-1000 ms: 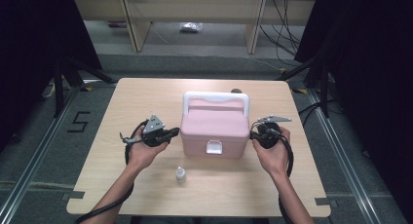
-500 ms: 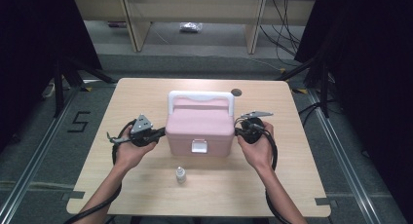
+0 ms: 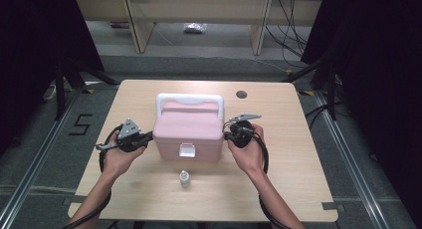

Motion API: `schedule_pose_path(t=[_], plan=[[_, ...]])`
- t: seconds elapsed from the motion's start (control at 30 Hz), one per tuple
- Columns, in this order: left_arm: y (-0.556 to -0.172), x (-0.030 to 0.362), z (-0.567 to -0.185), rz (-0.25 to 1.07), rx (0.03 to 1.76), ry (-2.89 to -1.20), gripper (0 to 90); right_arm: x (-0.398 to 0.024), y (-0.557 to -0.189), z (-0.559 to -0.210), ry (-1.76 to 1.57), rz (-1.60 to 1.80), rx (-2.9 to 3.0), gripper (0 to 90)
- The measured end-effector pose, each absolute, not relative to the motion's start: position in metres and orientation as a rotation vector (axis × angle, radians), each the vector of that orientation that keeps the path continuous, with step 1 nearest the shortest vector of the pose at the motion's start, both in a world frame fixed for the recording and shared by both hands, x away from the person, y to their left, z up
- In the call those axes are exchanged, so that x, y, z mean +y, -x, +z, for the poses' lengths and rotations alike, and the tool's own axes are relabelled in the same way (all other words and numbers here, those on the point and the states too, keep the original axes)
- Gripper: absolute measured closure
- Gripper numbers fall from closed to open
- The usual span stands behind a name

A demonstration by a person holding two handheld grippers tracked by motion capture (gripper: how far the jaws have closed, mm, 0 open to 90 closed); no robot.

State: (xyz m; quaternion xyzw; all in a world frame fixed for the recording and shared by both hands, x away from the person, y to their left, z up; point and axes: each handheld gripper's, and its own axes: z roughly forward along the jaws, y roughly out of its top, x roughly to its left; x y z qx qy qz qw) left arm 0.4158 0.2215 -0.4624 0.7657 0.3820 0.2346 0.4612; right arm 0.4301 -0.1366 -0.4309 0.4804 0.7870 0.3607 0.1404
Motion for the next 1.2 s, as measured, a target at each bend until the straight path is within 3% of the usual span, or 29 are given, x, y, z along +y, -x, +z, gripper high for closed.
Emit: schedule_pose_path(t=[0.57, 0.67, 0.9, 1.2], plan=[[-0.411, 0.224, -0.464, 0.580, 0.947, -1.877, 89.1, -0.135, -0.431, -0.431, -1.385, 1.049, 2.297, 90.0], [-0.412, 0.228, -0.465, 0.589, 0.960, -1.865, 78.1, -0.138, -0.433, -0.431, -1.369, 1.066, 2.286, 89.7], [-0.405, 0.243, -0.446, 0.630, 1.013, -1.766, 62.0, -0.154, -0.428, -0.423, -1.420, 1.044, 2.250, 83.2], [-0.399, 0.249, -0.420, 0.615, 1.057, -1.620, 54.0, -0.170, -0.427, -0.425, -1.413, 1.036, 2.234, 75.3]])
